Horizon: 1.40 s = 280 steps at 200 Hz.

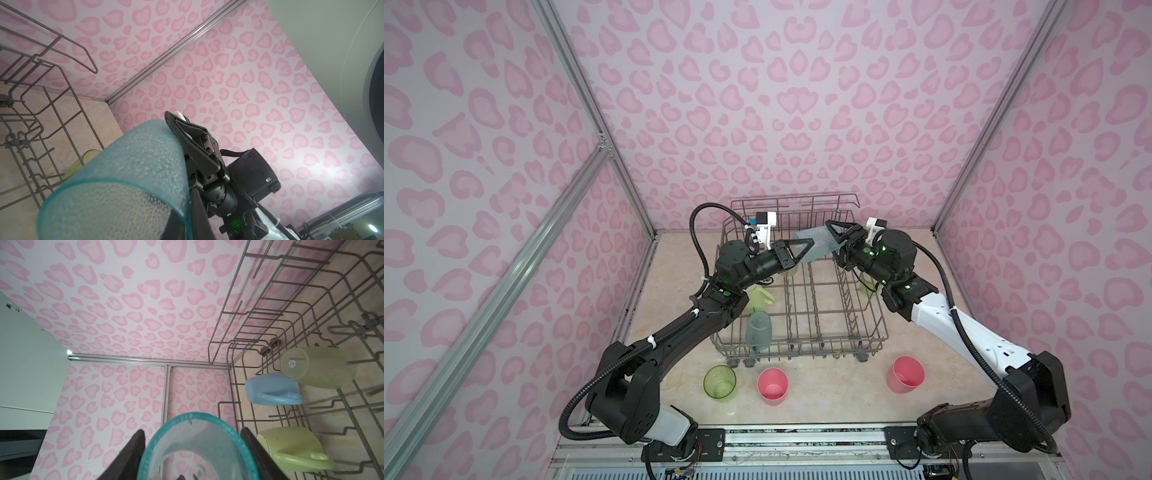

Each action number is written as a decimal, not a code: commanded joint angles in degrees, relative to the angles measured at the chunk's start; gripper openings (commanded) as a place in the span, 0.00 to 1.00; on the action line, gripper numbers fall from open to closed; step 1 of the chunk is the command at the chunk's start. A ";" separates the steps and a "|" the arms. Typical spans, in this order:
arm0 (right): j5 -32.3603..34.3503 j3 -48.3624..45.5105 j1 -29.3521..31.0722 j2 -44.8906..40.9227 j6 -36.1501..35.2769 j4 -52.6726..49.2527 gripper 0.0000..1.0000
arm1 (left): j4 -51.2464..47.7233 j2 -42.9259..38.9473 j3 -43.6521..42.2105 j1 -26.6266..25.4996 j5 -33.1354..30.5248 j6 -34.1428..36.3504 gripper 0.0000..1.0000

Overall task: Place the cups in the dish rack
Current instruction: 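Close the right gripper on the teal cup rim while the left releases it, then lower the teal cup into the rack with the right gripper while the left withdraws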

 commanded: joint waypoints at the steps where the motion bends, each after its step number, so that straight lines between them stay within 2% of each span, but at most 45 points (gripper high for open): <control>1: 1.36 0.00 0.03 -0.55 -4.12 -2.62 0.54 | 0.09 0.00 1.32 -0.04 -0.36 2.61 0.22; 14: 2.59 0.16 -0.07 -0.85 -5.77 -3.61 0.52 | -1.18 0.08 1.75 0.03 -0.40 3.39 0.35; 19: 2.93 0.38 -0.15 -0.94 -6.42 -4.40 0.52 | -1.74 0.05 1.94 -0.04 -0.45 3.66 0.44; 39: 4.43 1.00 -0.50 -0.99 -8.67 -5.76 0.50 | -3.59 0.10 2.31 -0.05 -0.52 4.69 0.57; 87: 6.98 1.25 -1.63 -0.48 -12.79 -7.90 0.48 | -17.32 -0.76 5.88 0.02 -3.61 10.90 0.69; 107: 8.73 1.58 -2.33 -0.50 -15.56 -10.08 0.47 | -26.32 -1.49 8.36 0.11 -6.54 15.12 0.75; 124: 10.58 1.71 -2.66 -0.54 -18.24 -11.64 0.47 | -35.56 -1.68 10.89 0.38 -9.94 18.76 0.84; 138: 12.14 2.66 -2.69 -0.46 -21.10 -13.54 0.47 | -42.68 -1.26 13.53 0.90 -12.56 21.43 0.86; 151: 14.12 3.64 -2.63 -0.40 -24.40 -15.46 0.47 | -48.88 -1.01 14.88 1.33 -15.31 23.55 0.93; 176: 18.46 5.50 -2.32 0.11 -30.66 -18.38 0.47 | -58.13 -1.31 18.58 1.97 -18.15 28.20 0.95; 185: 20.22 6.47 -2.12 0.53 -33.23 -19.50 0.47 | -61.40 -1.63 19.22 2.06 -20.73 30.03 0.98; 205: 24.27 8.78 -0.98 1.90 -38.67 -21.59 0.47 | -67.99 -2.45 20.07 2.41 -28.16 33.86 0.99; 244: 32.35 14.47 2.46 6.01 -48.79 -24.96 0.47 | -73.68 -4.02 19.12 3.27 -39.23 40.71 0.98; 280: 38.45 20.10 5.54 10.99 -56.27 -27.50 0.47 | -76.03 -5.42 19.01 3.64 -45.59 45.16 0.97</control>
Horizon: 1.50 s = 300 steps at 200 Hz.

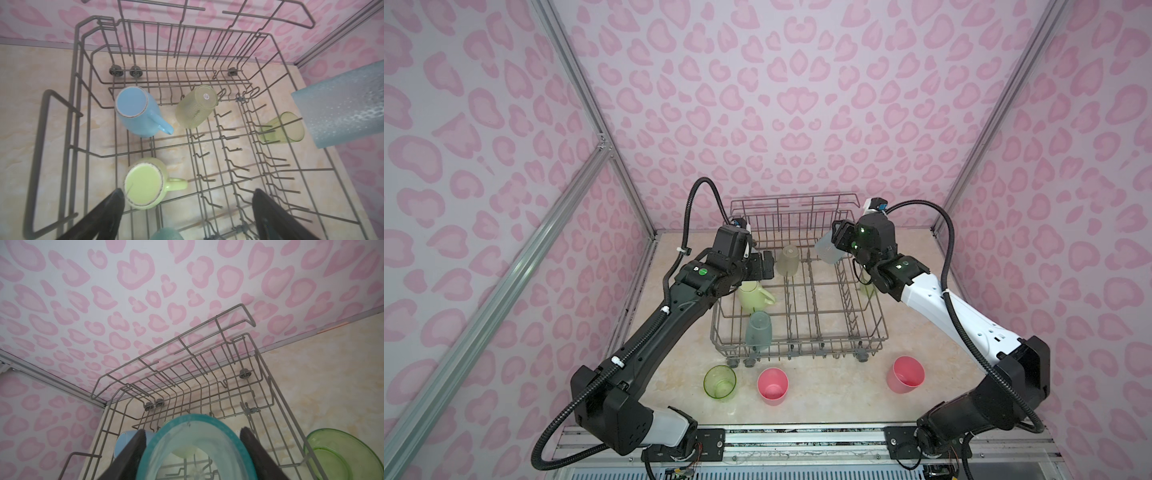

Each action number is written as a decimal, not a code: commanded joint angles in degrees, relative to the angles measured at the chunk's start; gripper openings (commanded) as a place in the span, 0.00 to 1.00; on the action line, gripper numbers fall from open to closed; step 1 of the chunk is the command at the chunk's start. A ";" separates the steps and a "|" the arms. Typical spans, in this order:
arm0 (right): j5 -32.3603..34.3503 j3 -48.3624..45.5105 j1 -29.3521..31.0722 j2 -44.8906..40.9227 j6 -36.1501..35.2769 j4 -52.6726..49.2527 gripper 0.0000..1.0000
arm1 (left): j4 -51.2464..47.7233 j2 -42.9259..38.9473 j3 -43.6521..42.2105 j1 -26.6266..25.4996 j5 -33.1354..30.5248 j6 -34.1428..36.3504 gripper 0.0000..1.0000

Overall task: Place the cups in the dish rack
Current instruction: 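Lower the teal cup into the rack with the right gripper while the left withdraws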

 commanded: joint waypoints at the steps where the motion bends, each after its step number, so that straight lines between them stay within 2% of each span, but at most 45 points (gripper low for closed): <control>1: 6.37 2.73 1.30 2.59 -7.67 -1.98 0.47 | -3.18 -1.39 0.28 0.21 -7.43 5.25 0.97; 85: 10.34 11.74 2.70 14.55 -15.38 -2.52 0.46 | -5.66 -5.88 -2.89 0.48 -8.59 10.22 0.97; 111: 10.68 12.75 2.72 17.94 -17.54 0.01 0.45 | -2.89 -6.92 -6.91 0.56 -6.22 10.88 0.96; 190: 9.80 13.35 2.71 24.57 -25.21 10.72 0.45 | -1.83 -3.94 -7.03 2.74 0.77 9.49 0.98; 243: 8.62 18.65 2.45 29.52 -26.25 8.72 0.45 | -1.41 -2.59 -6.46 7.95 5.73 7.04 0.99; 300: 6.94 20.13 2.18 33.46 -25.34 7.41 0.45 | -1.01 -2.78 -6.80 8.63 5.28 7.10 1.00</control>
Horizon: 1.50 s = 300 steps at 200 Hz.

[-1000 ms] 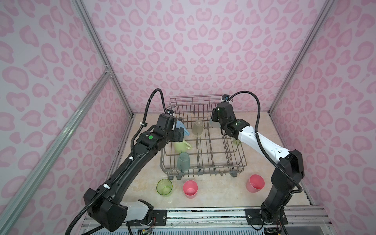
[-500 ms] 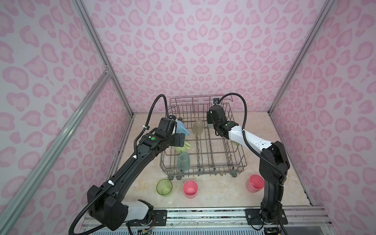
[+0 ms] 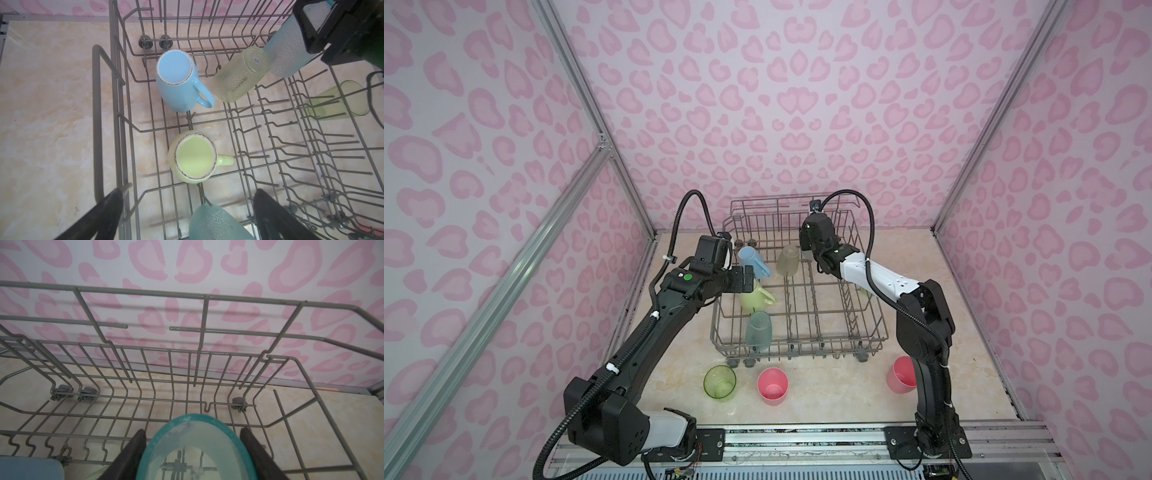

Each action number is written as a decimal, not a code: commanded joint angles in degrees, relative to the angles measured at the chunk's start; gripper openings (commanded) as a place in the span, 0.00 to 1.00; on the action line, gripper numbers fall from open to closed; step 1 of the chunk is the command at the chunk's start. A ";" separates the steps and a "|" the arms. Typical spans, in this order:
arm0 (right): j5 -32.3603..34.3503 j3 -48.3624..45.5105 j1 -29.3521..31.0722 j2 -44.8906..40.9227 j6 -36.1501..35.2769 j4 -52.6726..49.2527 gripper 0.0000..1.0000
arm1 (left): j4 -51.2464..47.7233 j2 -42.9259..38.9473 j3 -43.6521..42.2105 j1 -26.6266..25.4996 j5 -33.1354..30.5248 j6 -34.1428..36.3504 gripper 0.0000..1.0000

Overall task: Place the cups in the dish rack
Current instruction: 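Lower the teal cup into the rack with the right gripper while the left withdraws, then open the right gripper and raise it off the teal cup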

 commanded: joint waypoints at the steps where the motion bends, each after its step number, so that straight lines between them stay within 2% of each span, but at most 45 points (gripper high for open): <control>1: -0.21 0.37 0.40 0.94 0.06 0.28 0.45 | 1.48 0.28 0.42 0.36 0.28 -0.29 1.00; 156: 1.66 -7.03 1.11 2.46 1.87 2.31 0.48 | 1.88 -1.95 -0.28 1.77 0.36 -0.74 1.00; 179: 1.11 -7.88 1.10 1.95 2.51 2.47 0.54 | 1.95 -2.12 -0.46 1.85 0.38 -0.68 1.00; 247: -2.36 -6.87 0.42 -2.73 4.19 -1.32 0.86 | 1.64 -1.80 -0.37 2.06 -0.30 -0.53 0.99; 300: -4.35 -4.89 0.37 -7.86 4.40 -7.77 0.90 | 1.37 -1.78 -0.28 2.47 -1.70 -0.64 0.98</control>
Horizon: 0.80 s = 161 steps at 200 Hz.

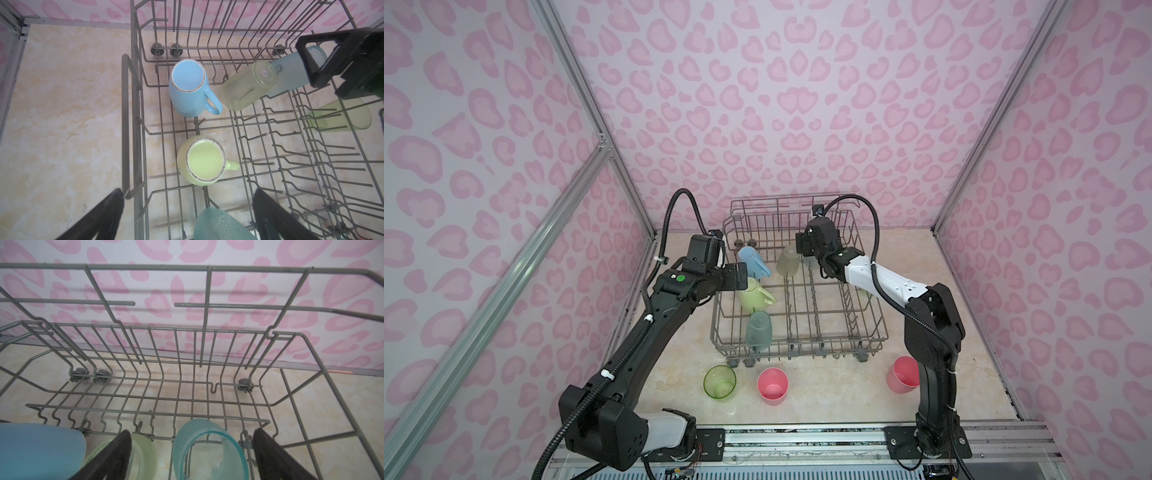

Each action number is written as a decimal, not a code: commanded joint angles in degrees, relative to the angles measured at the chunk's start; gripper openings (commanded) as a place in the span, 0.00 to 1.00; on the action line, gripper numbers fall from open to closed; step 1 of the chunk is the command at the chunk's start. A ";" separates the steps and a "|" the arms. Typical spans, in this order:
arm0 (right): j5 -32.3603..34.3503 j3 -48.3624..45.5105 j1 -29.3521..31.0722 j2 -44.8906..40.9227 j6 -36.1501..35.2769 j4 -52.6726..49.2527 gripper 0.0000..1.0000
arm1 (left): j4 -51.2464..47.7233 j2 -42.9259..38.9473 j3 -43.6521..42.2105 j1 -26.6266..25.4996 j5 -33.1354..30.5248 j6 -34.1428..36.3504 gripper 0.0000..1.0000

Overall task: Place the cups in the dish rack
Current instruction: 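Open the right gripper and raise it off the teal cup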

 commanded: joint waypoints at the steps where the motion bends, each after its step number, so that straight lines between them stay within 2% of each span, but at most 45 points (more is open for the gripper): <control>1: -1.19 -0.04 0.10 -2.07 0.36 -3.92 0.90 | 1.18 -0.20 -0.08 0.18 -1.08 0.00 0.98; 34: -1.27 -3.54 -0.12 -7.96 0.69 -5.91 0.89 | 0.96 -0.03 -0.11 0.36 -2.64 -0.49 0.98; 86: -2.41 -16.29 -0.41 -21.75 -1.12 -7.06 0.86 | 0.05 0.75 0.32 0.36 -5.12 -2.39 1.00; 124: -3.77 -21.80 -0.40 -30.00 -0.43 -10.16 0.83 | -3.14 0.16 1.76 0.36 -9.08 -7.20 0.95; 161: -6.22 -29.33 -0.21 -35.95 1.50 -7.29 0.82 | -10.37 -2.47 1.23 0.43 -12.51 -13.14 0.93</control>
